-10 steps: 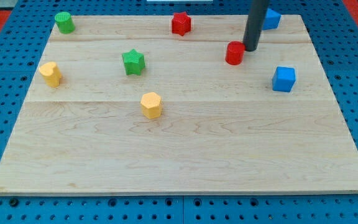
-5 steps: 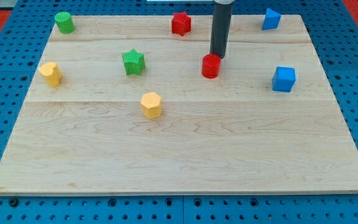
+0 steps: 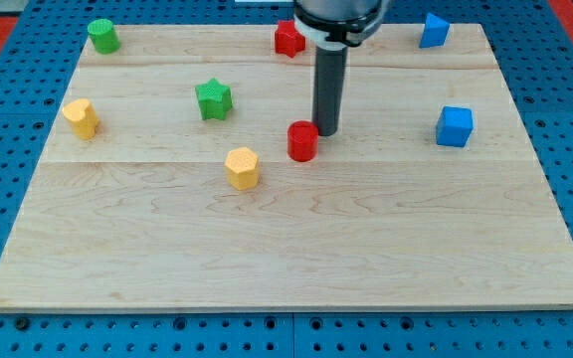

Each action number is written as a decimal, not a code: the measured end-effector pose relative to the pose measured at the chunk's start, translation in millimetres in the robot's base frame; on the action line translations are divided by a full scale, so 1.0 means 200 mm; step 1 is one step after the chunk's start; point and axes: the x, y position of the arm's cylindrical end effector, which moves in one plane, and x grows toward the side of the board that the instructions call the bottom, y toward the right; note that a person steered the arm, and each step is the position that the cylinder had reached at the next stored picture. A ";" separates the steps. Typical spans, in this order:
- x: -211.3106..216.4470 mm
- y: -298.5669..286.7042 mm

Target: Move the red circle towards the bottom left corner

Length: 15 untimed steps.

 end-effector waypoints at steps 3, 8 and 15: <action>0.22 -0.16; 0.42 -0.54; 0.53 -1.03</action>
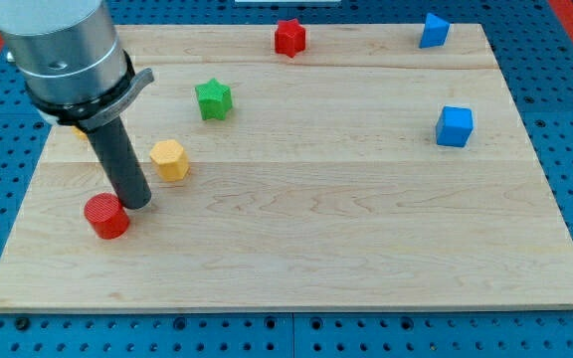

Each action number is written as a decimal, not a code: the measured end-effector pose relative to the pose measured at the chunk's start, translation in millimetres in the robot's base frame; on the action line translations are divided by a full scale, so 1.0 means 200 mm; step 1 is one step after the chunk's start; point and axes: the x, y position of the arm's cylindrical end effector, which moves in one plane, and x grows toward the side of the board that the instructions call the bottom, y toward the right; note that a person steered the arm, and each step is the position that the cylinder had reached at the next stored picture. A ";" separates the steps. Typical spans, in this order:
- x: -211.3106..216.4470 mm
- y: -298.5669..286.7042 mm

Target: Move the red circle towards the bottom left corner

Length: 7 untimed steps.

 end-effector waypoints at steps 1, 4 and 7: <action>0.04 -0.03; 0.15 -0.14; 0.21 -0.17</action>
